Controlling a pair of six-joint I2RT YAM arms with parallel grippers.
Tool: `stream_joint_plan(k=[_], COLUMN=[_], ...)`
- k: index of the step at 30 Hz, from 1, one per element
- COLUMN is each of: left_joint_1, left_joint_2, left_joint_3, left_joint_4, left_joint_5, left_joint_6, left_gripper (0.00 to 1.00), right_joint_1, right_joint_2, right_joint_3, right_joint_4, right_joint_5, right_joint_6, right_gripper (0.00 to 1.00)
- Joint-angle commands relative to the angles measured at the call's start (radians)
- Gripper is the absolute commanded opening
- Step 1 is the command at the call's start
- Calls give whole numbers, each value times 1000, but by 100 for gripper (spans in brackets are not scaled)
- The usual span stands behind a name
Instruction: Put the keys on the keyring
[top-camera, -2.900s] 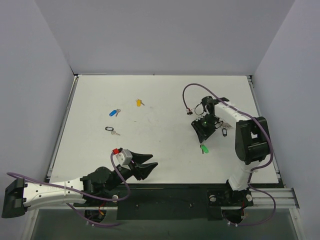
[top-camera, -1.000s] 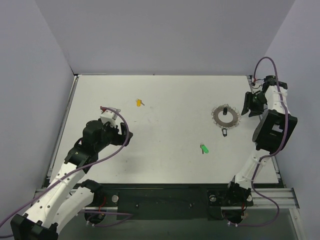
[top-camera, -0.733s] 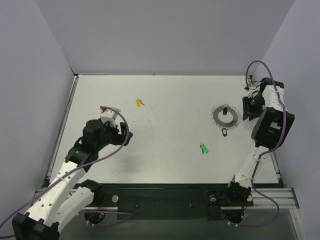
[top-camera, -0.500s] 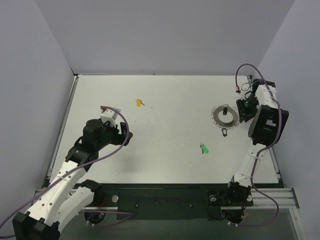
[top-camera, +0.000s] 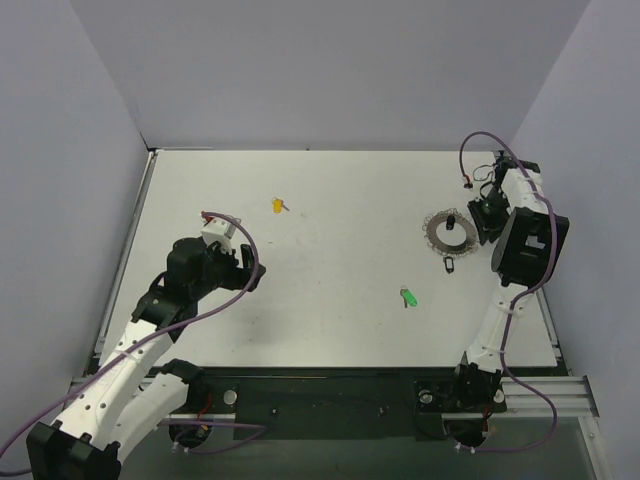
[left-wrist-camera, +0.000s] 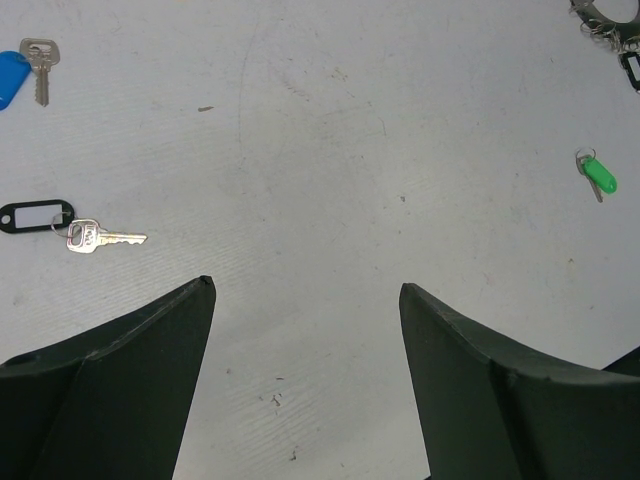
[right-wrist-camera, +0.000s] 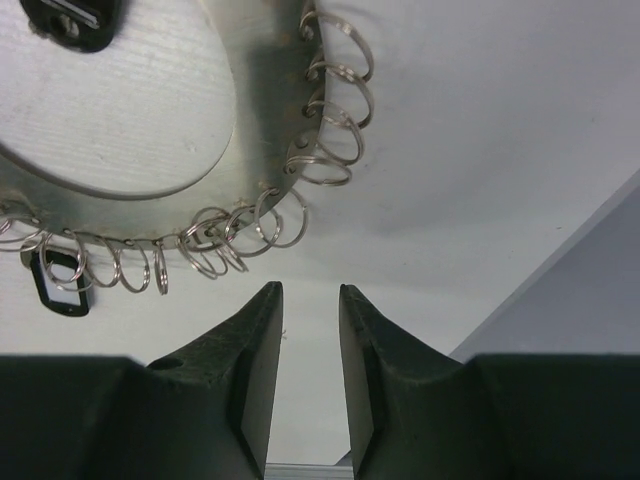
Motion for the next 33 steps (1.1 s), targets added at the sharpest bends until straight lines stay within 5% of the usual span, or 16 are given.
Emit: stream_joint_plan(k=[1,18,33], left_joint_1=[11,22,28], left_joint_2=[2,7,10], left_joint_3=[10,7,7], left_joint_4=[46,47,52], left_joint_5=[18,27,41], left_joint_6=[15,14,15], left_gripper=[84,84,84], right_joint_1=[19,53,51], right_joint_2=[28,88,56], right_joint_3=[48,103,88], right_joint_4=[-26,-26,-34], right_joint_5=[50,61,37], right_joint_6=[-15,-18,-45], right_gripper=[25,21,0])
